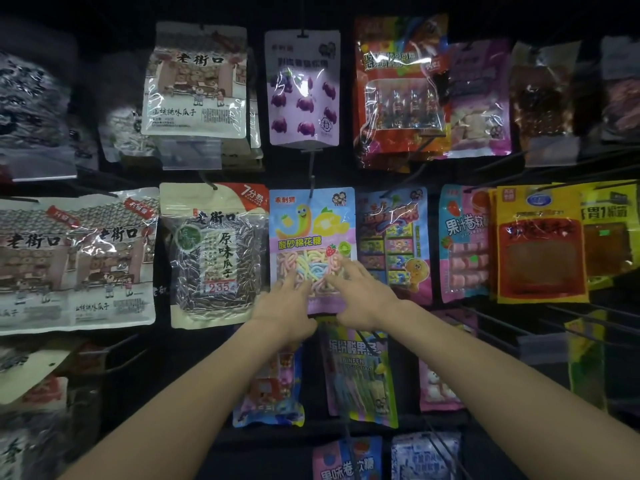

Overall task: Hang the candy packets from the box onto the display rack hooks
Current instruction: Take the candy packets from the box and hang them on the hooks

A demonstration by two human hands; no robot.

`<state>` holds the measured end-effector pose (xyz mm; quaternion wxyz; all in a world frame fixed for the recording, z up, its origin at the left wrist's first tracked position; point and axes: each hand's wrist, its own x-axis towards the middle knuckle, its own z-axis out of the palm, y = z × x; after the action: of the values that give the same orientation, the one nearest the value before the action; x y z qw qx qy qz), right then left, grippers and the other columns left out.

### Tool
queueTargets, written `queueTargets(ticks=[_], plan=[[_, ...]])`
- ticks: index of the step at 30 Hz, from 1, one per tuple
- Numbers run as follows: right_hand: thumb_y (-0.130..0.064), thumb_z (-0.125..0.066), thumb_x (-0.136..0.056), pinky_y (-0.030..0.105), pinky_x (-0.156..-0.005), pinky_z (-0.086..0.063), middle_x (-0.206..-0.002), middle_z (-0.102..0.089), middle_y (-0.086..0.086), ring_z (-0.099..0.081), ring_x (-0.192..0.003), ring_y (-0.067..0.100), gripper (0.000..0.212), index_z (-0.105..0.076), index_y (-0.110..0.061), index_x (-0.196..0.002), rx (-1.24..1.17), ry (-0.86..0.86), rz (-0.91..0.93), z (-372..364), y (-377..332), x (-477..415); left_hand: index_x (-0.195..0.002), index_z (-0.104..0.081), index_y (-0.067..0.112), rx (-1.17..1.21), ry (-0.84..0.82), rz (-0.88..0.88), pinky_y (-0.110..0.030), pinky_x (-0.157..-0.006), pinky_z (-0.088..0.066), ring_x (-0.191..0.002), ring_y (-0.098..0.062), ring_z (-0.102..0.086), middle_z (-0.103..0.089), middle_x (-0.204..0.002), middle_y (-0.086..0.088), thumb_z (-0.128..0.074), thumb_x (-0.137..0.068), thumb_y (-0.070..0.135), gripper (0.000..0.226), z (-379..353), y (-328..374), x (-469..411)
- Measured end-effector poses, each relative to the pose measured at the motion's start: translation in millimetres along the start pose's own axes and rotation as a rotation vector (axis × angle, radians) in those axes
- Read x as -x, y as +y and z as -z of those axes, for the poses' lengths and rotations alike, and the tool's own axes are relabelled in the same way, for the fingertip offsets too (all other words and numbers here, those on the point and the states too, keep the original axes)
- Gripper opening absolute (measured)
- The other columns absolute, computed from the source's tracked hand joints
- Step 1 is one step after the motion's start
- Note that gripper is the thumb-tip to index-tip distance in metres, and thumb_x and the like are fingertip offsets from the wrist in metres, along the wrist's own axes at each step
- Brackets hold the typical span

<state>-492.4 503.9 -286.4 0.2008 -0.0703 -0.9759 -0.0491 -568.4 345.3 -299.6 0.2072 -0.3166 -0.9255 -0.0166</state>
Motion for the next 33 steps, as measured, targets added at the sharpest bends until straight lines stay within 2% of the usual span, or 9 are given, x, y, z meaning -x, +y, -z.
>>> queueTargets(ticks=[3,5,12,17,20,22,25,28,33], plan=[[-0.023,-0.067,-0.091,0.052,-0.115,-0.044,-0.173,-0.008,0.008,-0.005,-0.161,0.029,0.083,-0.028,-0.025,-0.164,-0.053,0.001,0.001,6,-4,11,-0.164,-0.022,0.026,-0.016,0.004,-0.033,-0.054,-0.121,-0.033,-0.157,-0.032,-0.022,-0.011,-0.173,-0.011,-0.063,-0.091,0.050,0.087,10,1,11],[-0.027,-0.066,-0.093,0.054,-0.119,-0.039,-0.173,-0.010,0.009,-0.004,-0.161,0.031,0.084,-0.025,-0.024,-0.166,-0.060,0.004,0.003,11,-6,21,-0.163,-0.025,0.027,-0.008,0.022,-0.041,-0.054,-0.121,-0.032,-0.156,-0.032,-0.023,-0.018,-0.171,-0.012,-0.062,-0.091,0.052,0.085,15,1,21],[-0.062,-0.063,-0.095,0.052,-0.129,-0.007,-0.177,0.008,0.007,0.012,-0.163,0.029,0.094,-0.011,-0.037,-0.168,-0.197,0.088,0.002,27,-13,90,-0.164,-0.021,0.036,0.031,0.147,-0.095,-0.058,-0.125,-0.022,-0.158,-0.031,-0.014,-0.018,-0.172,-0.009,-0.051,-0.089,0.068,0.086,18,6,89],[-0.076,-0.059,-0.090,0.045,-0.130,0.001,-0.176,0.019,-0.001,0.022,-0.161,0.021,0.102,-0.002,-0.041,-0.168,-0.201,0.106,0.044,14,-22,167,-0.166,-0.013,0.038,0.025,0.148,-0.150,-0.052,-0.129,-0.014,-0.162,-0.028,-0.006,-0.007,-0.175,-0.007,-0.029,-0.083,0.075,0.092,1,17,159],[-0.079,-0.057,-0.090,0.034,-0.124,0.012,-0.173,0.026,-0.007,0.028,-0.158,0.014,0.104,0.007,-0.046,-0.166,-0.182,0.069,0.091,-7,-29,224,-0.166,-0.022,0.036,0.050,0.165,-0.196,-0.056,-0.127,-0.021,-0.161,-0.031,-0.014,-0.015,-0.174,-0.009,-0.028,-0.082,0.078,0.094,-23,24,205],[-0.078,-0.057,-0.090,0.033,-0.123,0.016,-0.172,0.030,-0.008,0.032,-0.157,0.013,0.106,0.012,-0.047,-0.165,-0.165,0.002,0.109,-26,-32,260,-0.165,-0.026,0.035,0.067,0.154,-0.220,-0.060,-0.124,-0.026,-0.160,-0.033,-0.020,-0.020,-0.173,-0.010,-0.034,-0.084,0.079,0.093,-48,29,236],[-0.080,-0.056,-0.090,0.037,-0.129,0.012,-0.171,0.031,-0.007,0.033,-0.156,0.014,0.107,0.013,-0.045,-0.165,-0.177,-0.107,0.108,-61,-34,307,-0.166,-0.018,0.038,0.098,0.075,-0.237,-0.061,-0.124,-0.026,-0.161,-0.032,-0.015,-0.014,-0.175,-0.007,-0.036,-0.085,0.079,0.092,-89,38,283],[-0.080,-0.056,-0.089,0.042,-0.132,0.004,-0.173,0.027,-0.007,0.029,-0.158,0.014,0.106,0.008,-0.044,-0.166,-0.252,-0.219,0.055,-106,-31,348,-0.165,-0.021,0.037,0.137,-0.023,-0.217,-0.060,-0.122,-0.031,-0.159,-0.034,-0.023,-0.018,-0.174,-0.007,-0.037,-0.086,0.080,0.091,-131,48,330],[-0.078,-0.059,-0.090,0.043,-0.131,-0.006,-0.176,0.013,-0.004,0.016,-0.162,0.017,0.105,0.000,-0.040,-0.168,-0.381,-0.431,-0.089,-188,-25,412,-0.157,-0.047,0.024,0.196,-0.203,-0.186,-0.061,-0.109,-0.046,-0.142,-0.039,-0.050,-0.045,-0.160,-0.015,-0.047,-0.084,0.074,0.088,-205,54,406]])
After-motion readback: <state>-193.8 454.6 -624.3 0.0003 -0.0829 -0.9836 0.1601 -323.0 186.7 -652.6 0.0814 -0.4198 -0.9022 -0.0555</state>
